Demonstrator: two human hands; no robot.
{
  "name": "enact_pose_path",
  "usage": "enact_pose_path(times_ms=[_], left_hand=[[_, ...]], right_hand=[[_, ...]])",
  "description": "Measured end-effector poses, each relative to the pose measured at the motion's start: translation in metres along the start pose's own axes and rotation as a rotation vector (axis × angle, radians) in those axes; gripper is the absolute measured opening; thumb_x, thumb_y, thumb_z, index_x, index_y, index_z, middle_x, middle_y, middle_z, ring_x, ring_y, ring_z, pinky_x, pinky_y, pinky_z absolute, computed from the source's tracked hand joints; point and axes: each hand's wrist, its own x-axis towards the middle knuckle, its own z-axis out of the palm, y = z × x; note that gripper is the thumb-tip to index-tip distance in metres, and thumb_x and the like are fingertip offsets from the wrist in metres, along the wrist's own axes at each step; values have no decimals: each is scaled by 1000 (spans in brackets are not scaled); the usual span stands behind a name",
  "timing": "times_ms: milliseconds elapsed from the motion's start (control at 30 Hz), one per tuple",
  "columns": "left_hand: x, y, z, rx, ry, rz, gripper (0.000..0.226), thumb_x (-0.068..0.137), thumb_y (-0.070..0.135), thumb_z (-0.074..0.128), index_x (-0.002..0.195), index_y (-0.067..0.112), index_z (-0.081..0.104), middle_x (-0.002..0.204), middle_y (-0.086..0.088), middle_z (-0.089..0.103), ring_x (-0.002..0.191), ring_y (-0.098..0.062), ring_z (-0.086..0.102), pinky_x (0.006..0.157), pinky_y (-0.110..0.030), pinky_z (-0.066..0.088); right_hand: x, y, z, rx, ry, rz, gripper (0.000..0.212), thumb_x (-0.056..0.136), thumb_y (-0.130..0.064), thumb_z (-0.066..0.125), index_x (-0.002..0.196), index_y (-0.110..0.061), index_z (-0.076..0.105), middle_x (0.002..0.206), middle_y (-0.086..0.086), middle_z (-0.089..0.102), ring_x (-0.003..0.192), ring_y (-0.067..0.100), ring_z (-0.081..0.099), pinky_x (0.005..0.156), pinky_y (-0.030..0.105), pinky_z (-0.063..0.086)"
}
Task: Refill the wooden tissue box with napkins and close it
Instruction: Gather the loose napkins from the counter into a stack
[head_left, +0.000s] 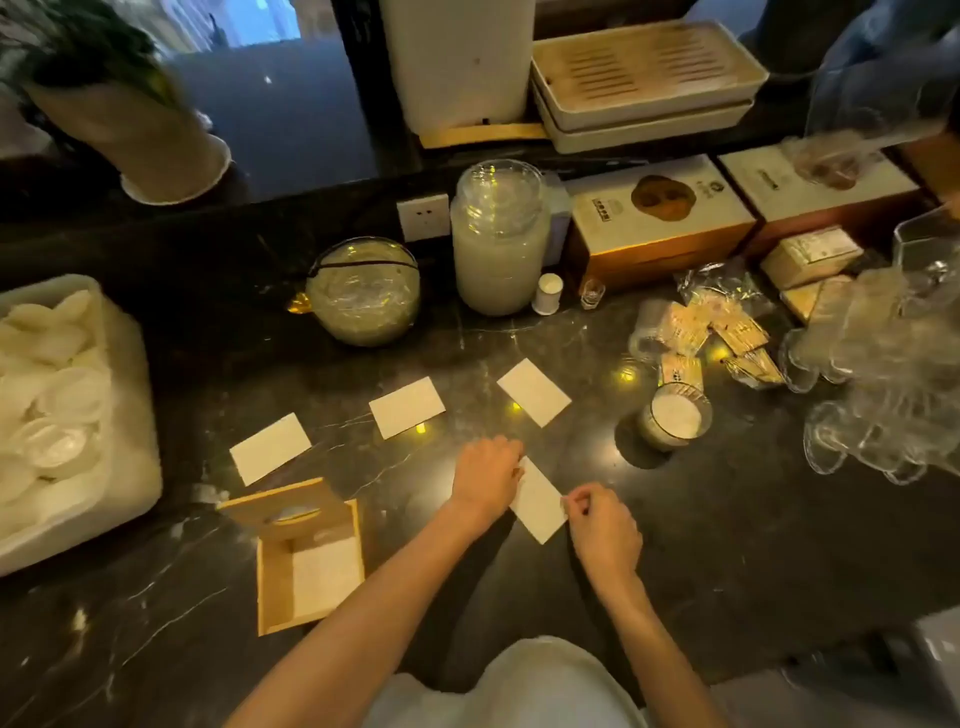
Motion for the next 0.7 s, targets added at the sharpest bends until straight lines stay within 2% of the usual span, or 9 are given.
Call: enact_pose_path(times_ms=[100, 200, 367, 500, 600, 700], left_hand=[[7, -1, 11, 32, -130, 28, 34, 92, 23, 58, 125, 16, 53, 127, -10, 56, 117, -32, 53, 92, -44, 47], [11, -3, 16, 49, -192, 73, 42, 91, 17, 62, 131, 18, 50, 130, -10, 47, 119, -31, 46, 89, -42, 47], [25, 1, 17, 78, -194, 134, 44, 85, 10, 68, 124, 18, 48, 123, -10, 48, 110, -31, 51, 86, -40, 47], [31, 8, 16, 141, -201, 150, 38, 85, 6, 66, 119, 13, 49, 121, -13, 46, 111, -30, 46, 86, -37, 41], [30, 8, 18, 180, -162, 216, 37, 85, 7, 67, 116, 13, 49, 121, -12, 47, 110, -29, 44, 86, -35, 43], [26, 5, 16, 65, -175, 227, 29, 84, 2, 64, 107, 12, 50, 113, -11, 54, 103, -30, 49, 84, -36, 41]], right_hand=[[0, 2, 9, -93, -2, 0, 21, 90, -37, 66, 105, -22, 63, 106, 0, 64, 99, 20, 63, 72, 33, 50], [-1, 3, 14, -92, 15, -11, 22, 91, -35, 66, 108, -22, 61, 109, 0, 63, 102, 19, 60, 72, 30, 49], [6, 0, 18, -92, -26, 47, 21, 92, -33, 64, 108, -21, 61, 110, 0, 63, 103, 20, 61, 77, 33, 51], [10, 0, 21, -96, -32, 49, 20, 93, -32, 63, 109, -22, 58, 111, 0, 63, 104, 19, 61, 76, 32, 53], [8, 1, 23, -93, -25, 32, 23, 93, -31, 64, 113, -23, 55, 114, 0, 61, 107, 18, 60, 77, 30, 53], [5, 2, 23, -80, 4, -12, 28, 93, -28, 65, 118, -22, 55, 120, 1, 57, 113, 20, 55, 79, 30, 52]])
